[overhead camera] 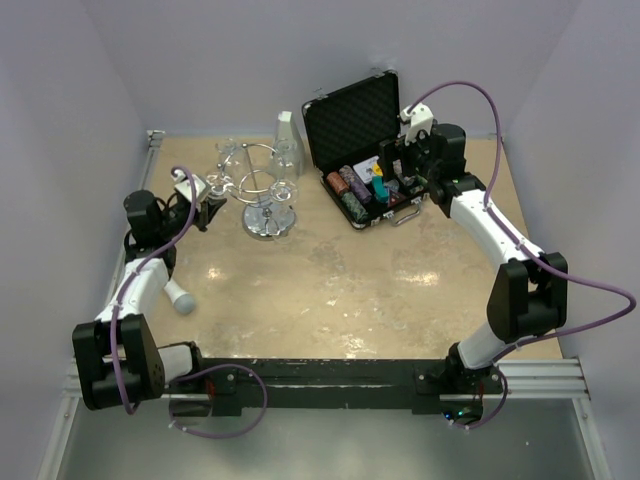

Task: Take the wine glass off the wine glass rack

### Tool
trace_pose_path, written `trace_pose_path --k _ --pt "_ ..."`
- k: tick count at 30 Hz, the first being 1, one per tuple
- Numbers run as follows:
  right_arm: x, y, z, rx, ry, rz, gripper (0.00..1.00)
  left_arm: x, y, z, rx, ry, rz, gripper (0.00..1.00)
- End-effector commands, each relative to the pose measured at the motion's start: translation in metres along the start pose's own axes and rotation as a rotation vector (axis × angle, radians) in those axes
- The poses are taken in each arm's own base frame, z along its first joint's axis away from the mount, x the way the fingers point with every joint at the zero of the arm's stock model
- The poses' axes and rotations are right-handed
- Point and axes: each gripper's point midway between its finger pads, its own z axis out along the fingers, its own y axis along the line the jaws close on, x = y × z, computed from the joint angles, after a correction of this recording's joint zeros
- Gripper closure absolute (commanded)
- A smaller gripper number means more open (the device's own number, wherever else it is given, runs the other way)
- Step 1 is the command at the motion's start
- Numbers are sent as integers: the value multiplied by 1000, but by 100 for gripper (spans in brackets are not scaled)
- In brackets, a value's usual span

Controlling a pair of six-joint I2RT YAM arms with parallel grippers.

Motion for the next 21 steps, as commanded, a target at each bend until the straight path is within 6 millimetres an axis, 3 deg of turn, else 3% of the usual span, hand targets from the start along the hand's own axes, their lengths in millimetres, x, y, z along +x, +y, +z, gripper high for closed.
trace_pose_path --k 1,5,11,21 --pt "-29 -2 -15 15 -69 -26 2 -15 1 1 7 -54 54 87" --pt "-26 -2 -14 14 -63 -24 2 -23 -6 -3 30 -58 46 100" --pt "-19 0 -11 4 -51 -16 2 -29 -14 -12 27 -46 59 100" --pt "-17 4 -1 -20 -48 5 2 -29 2 -21 -80 -13 48 100"
